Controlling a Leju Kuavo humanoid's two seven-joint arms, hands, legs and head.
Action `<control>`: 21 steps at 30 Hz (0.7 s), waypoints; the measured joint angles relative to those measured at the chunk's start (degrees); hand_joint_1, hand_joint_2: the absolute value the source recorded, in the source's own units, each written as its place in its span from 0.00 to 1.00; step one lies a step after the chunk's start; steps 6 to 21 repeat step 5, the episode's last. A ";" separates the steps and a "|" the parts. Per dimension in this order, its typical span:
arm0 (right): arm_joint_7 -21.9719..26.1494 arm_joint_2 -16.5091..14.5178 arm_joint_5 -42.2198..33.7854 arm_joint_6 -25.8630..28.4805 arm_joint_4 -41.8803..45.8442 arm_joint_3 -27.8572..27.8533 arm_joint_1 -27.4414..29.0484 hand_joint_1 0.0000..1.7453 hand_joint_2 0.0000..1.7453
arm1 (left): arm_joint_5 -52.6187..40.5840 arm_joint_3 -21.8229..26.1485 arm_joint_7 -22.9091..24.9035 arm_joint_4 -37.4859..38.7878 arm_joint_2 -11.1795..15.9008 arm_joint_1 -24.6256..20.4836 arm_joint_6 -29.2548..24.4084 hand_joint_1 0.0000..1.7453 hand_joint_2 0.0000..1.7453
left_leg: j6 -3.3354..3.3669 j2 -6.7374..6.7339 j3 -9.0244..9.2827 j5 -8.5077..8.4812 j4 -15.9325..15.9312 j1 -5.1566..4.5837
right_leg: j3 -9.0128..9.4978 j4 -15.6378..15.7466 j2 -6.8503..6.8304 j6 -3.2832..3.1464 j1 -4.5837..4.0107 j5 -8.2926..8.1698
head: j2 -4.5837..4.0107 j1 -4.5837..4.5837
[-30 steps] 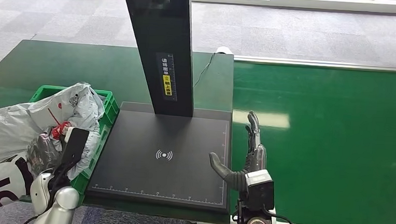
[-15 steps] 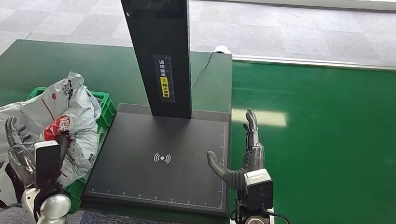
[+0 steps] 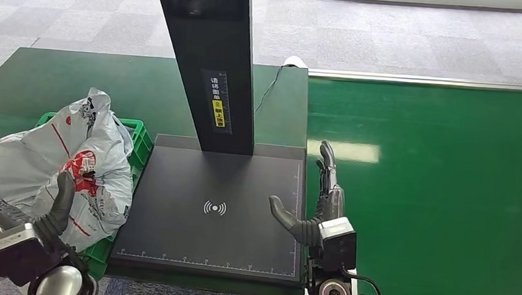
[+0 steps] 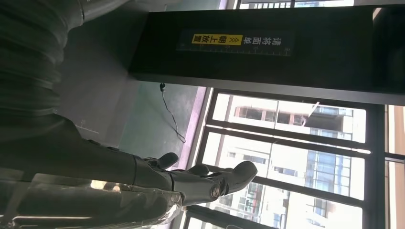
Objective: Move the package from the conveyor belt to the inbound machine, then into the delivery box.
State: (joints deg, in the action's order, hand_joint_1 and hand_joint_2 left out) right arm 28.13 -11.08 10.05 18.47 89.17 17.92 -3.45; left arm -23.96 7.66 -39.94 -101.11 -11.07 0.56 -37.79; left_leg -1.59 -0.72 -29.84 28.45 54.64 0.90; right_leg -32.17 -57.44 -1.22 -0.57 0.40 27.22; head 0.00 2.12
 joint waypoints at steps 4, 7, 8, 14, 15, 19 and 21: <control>-0.47 0.00 -0.11 -0.51 -0.32 0.04 -0.14 0.00 1.00 | 7.27 -5.06 0.04 -2.59 1.20 1.25 5.59 0.00 1.00 | 0.00 0.00 0.00 0.00 0.00 0.00 | -0.01 0.00 0.00 0.00 0.00 0.00 | 0.00 0.00; -0.60 0.00 -0.14 -0.67 -0.37 0.04 -0.16 0.00 1.00 | 8.06 -5.68 0.06 -2.82 1.31 1.40 6.87 0.00 1.00 | 0.00 0.00 0.00 0.00 0.00 0.00 | -0.01 0.00 0.00 0.00 0.00 0.00 | 0.00 0.00; -0.60 0.00 -0.14 -0.67 -0.37 0.04 -0.16 0.00 1.00 | 8.06 -5.68 0.06 -2.82 1.31 1.40 6.87 0.00 1.00 | 0.00 0.00 0.00 0.00 0.00 0.00 | -0.01 0.00 0.00 0.00 0.00 0.00 | 0.00 0.00; -0.60 0.00 -0.14 -0.67 -0.37 0.04 -0.16 0.00 1.00 | 8.06 -5.68 0.06 -2.82 1.31 1.40 6.87 0.00 1.00 | 0.00 0.00 0.00 0.00 0.00 0.00 | -0.01 0.00 0.00 0.00 0.00 0.00 | 0.00 0.00; -0.60 0.00 -0.14 -0.67 -0.37 0.04 -0.16 0.00 1.00 | 8.06 -5.68 0.06 -2.82 1.31 1.40 6.87 0.00 1.00 | 0.00 0.00 0.00 0.00 0.00 0.00 | -0.01 0.00 0.00 0.00 0.00 0.00 | 0.00 0.00; -0.60 0.00 -0.14 -0.67 -0.37 0.04 -0.16 0.00 1.00 | 8.06 -5.68 0.06 -2.82 1.31 1.40 6.87 0.00 1.00 | 0.00 0.00 0.00 0.00 0.00 0.00 | -0.01 0.00 0.00 0.00 0.00 0.00 | 0.00 0.00; -0.60 0.00 -0.14 -0.67 -0.37 0.04 -0.16 0.00 1.00 | 8.06 -5.68 0.06 -2.82 1.31 1.40 6.87 0.00 1.00 | 0.00 0.00 0.00 0.00 0.00 0.00 | -0.01 0.00 0.00 0.00 0.00 0.00 | 0.00 0.00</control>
